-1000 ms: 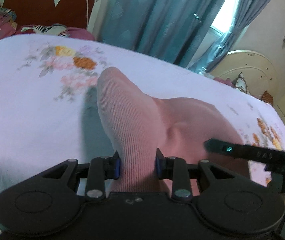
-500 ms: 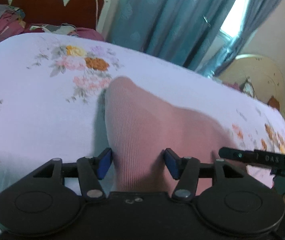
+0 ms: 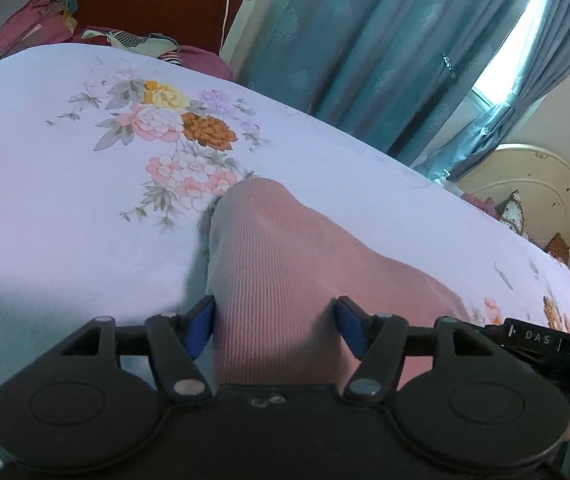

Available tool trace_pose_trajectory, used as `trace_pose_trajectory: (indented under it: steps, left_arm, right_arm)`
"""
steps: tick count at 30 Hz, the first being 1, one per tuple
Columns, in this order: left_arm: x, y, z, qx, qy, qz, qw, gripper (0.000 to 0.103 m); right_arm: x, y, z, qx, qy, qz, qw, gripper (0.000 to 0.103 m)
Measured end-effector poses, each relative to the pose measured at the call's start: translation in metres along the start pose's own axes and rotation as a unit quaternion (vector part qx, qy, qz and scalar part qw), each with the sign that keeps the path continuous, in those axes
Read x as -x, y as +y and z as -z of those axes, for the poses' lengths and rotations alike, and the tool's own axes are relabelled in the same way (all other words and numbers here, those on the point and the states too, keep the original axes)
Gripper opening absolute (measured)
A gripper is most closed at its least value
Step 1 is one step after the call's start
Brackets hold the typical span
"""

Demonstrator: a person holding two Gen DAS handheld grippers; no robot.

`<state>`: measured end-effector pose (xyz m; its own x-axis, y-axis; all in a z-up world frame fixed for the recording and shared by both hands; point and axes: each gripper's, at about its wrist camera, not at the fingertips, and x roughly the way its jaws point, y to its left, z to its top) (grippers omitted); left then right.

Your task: Fold small clothes

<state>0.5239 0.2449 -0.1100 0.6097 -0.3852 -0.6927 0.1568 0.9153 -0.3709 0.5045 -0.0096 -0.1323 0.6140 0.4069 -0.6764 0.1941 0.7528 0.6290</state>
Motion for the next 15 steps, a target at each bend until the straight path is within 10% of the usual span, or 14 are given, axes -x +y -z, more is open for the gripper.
trace_pose_trajectory:
  steps: [15]
  left_arm:
    - [0.012,-0.018,0.012,-0.082,-0.034,-0.034,0.9955,0.066]
  right_arm:
    - [0.028,0.03,0.018,0.171,-0.082,0.087,0.978,0.028]
